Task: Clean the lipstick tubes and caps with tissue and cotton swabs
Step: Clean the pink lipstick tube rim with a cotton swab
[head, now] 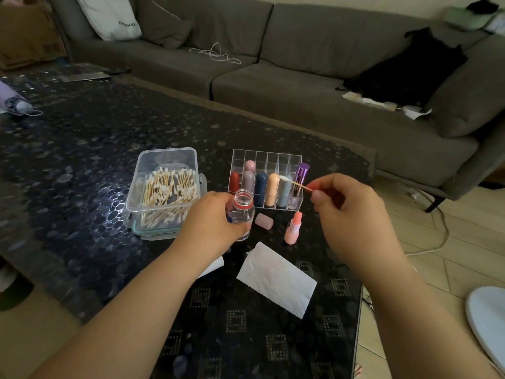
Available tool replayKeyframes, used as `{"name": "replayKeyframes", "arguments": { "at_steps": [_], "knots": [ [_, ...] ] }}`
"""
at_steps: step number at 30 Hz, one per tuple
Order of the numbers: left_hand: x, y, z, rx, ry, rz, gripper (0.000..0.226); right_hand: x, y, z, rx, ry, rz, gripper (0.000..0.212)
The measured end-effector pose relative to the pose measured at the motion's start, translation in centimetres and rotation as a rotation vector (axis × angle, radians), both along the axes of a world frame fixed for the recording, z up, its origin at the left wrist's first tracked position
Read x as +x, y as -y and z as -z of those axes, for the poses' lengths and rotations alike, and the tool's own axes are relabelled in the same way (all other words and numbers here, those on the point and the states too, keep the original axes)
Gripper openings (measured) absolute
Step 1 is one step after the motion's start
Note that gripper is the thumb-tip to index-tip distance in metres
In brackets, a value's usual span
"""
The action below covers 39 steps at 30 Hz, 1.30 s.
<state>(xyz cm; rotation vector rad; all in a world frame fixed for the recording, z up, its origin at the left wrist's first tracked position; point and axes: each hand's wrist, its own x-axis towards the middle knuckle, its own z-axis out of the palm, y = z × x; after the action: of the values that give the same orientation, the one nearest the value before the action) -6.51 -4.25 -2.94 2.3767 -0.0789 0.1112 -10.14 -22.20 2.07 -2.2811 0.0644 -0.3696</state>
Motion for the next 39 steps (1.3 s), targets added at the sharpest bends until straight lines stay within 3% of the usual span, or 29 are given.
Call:
{"name": "replayKeyframes", "arguments": {
  "at_steps": [3, 13, 17, 19, 23, 27, 31, 39],
  "knots": [
    [0.1, 0.2, 0.4, 0.024, -0.017, -0.007, 0.030, -0.1, 0.4, 0.0, 0.043, -0.032, 0.009, 0.019],
    [-1.2, 0.6, 0.8, -0.030, 0.055, -0.116, 0.075, -0.2, 1.6, 0.5, 0.175, -0.205, 0.050, 0.008],
    [-2.7, 1.1, 0.0, 0.067, 0.345, -0.148, 0.051, 1.0, 2.3, 2.2, 0.280, -0.341, 0.102, 0.011],
    [-3.4, 1.8, -0.8, 0.048, 0.395, -0.108, 0.039, 1.8, 2.7, 3.2, 0.294, -0.421, 0.133, 0.015],
    [-3.7, 4.0, -0.1, 0.060, 0.243, 0.080, 0.013, 2.8, 2.8, 4.9, 0.291, -0.534, 0.166, 0.012],
    [-2.3, 6.0, 1.5, 0.122, 0.122, 0.138, 0.031, 3.3, 2.9, 5.2, 0.284, -0.518, 0.188, 0.018],
    [-0.7, 7.3, 2.8, 0.198, 0.144, 0.101, 0.028, 3.1, 3.0, 4.7, 0.298, -0.482, 0.185, 0.014],
    [1.3, 8.1, 4.1, 0.211, 0.072, 0.099, 0.048, 3.0, 2.8, 4.1, 0.294, -0.436, 0.134, 0.018]
  ]
}}
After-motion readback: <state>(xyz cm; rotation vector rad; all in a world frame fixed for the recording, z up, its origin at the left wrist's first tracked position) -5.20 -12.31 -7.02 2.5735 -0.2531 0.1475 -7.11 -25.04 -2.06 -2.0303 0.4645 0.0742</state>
